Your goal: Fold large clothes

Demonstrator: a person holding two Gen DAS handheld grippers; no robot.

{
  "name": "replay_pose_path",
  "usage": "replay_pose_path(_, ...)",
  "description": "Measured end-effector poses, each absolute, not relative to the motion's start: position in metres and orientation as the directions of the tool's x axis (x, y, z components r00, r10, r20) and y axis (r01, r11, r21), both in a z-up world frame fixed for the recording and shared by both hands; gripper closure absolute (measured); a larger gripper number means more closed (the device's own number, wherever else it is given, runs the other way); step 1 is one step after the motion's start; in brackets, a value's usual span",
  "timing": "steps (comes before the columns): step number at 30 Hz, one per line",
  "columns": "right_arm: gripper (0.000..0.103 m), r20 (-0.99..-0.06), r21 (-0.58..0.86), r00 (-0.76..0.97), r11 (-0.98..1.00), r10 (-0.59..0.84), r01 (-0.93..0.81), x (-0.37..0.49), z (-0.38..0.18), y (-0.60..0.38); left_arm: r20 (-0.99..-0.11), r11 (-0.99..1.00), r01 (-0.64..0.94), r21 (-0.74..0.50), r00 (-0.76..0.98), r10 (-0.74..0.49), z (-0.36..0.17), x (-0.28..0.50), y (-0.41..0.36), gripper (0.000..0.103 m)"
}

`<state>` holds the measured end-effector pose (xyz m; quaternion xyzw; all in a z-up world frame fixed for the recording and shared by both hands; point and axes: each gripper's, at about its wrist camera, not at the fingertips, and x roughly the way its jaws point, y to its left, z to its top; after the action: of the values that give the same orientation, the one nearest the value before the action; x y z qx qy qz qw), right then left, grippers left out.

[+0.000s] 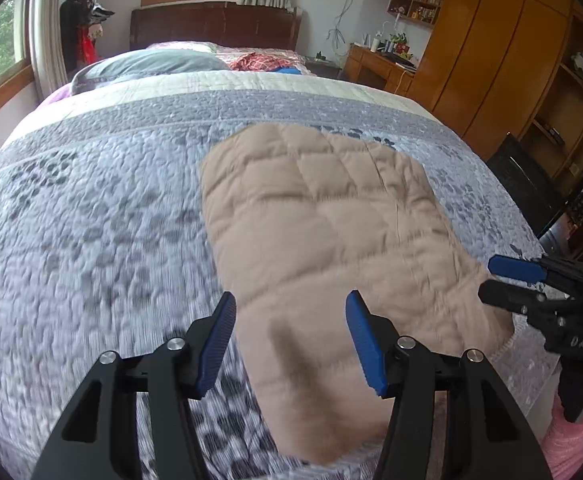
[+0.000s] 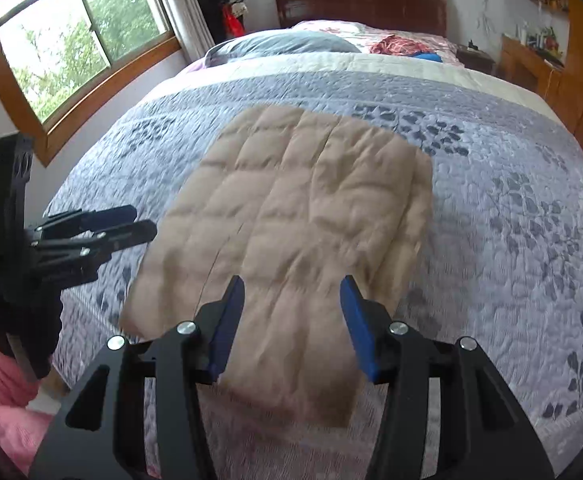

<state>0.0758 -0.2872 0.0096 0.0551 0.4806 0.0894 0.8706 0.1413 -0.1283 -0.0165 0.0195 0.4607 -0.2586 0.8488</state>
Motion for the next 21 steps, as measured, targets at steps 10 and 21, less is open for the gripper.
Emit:
replay_pose_path(10, 0.054, -0.832, 0.208, 0.513, 0.976, 0.212, -0.065, 0.052, -0.017, -0.291, -0.805, 0.872, 0.454, -0.184, 0.44, -0.398, -0.039, 0.12, -0.125, 0.045)
replay_pose_path(21, 0.054, -0.849, 0.251, 0.474, 0.968, 0.234, -0.029, 0.051, -0.063, -0.291, -0.822, 0.857, 0.479, -0.192, 0.399, -0.407, -0.067, 0.124, -0.126, 0.043)
